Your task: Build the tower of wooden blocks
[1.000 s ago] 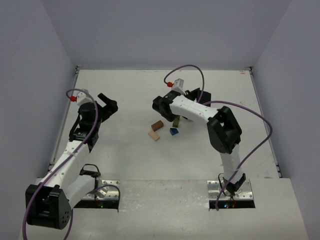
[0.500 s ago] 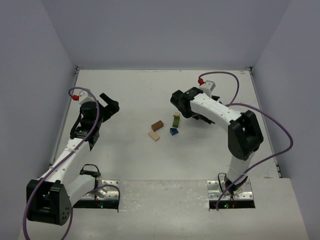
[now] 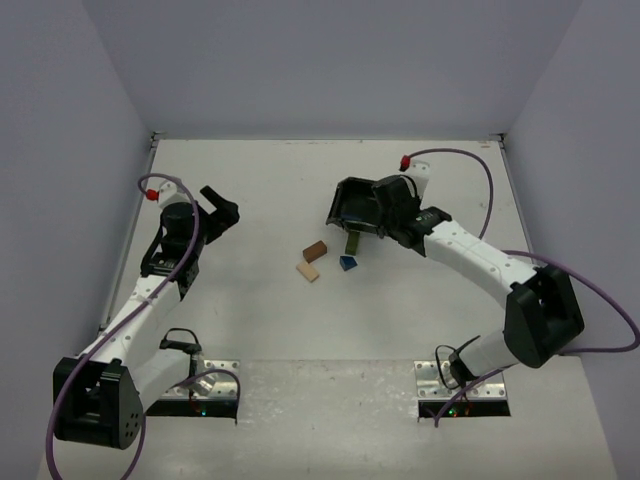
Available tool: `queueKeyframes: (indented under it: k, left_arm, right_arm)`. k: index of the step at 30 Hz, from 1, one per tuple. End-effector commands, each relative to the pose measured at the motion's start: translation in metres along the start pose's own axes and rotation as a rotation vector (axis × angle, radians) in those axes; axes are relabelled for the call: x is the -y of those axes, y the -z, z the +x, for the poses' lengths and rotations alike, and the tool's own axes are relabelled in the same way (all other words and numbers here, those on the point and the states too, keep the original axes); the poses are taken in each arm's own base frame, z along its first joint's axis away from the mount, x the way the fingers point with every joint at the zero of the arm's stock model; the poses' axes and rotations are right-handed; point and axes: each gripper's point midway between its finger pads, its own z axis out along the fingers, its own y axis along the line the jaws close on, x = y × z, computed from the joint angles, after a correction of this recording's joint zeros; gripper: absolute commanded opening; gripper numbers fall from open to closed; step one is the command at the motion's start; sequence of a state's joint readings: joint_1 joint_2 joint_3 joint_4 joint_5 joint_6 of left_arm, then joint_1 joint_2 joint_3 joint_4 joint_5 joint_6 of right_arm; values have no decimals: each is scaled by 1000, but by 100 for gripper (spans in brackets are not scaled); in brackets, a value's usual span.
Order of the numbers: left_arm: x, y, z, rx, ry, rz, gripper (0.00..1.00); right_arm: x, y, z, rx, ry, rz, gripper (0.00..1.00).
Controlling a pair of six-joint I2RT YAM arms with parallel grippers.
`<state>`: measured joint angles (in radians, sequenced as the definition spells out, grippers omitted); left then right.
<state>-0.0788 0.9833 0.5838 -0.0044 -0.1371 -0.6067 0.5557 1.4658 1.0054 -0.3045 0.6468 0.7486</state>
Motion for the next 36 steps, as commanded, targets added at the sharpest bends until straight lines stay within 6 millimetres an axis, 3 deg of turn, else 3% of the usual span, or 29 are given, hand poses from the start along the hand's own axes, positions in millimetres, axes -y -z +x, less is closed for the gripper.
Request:
queueKeyframes:
  k: [1,4,6,8,12,19,24,25,29,31,33,36]
  left_arm:
    - [21,6,-27,67,-1,63,100]
    - [22,5,-26,62,-2,70,100]
    - [21,5,-26,61,-4,69,100]
    - [21,5,-26,65,-5,65,100]
    - [20,4,-26,65,-7,60,100]
    - [20,3,-26,63,-7,60,100]
    - [18,3,-27,70,-9,47,100]
    - [18,3,-28,72,-9,46,100]
    - [15,2,-29,74,-9,27,100]
    - [13,2,-29,77,-11,18,100]
    - [13,2,-30,80,-11,13,100]
    - [12,3,-30,81,-11,9,100]
  right_arm:
    - [-59,7,-69,329,326,-340,0]
    - [-96,35,-58,554,738,-669,0]
    - [-105,52,-50,644,900,-769,0]
    - [-103,56,-53,670,1014,-762,0]
    - [-91,54,-79,685,1115,-630,0]
    - [-80,62,-102,789,1231,-510,0]
    - [-70,67,-136,958,1327,-196,0]
    - [-66,59,-135,945,1349,-121,0]
    - [-76,63,-141,1047,1468,104,0]
    - [-81,50,-130,1045,1548,183,0]
    - [-84,64,-141,1139,1572,327,0]
    - [-92,58,-134,1149,1622,387,0]
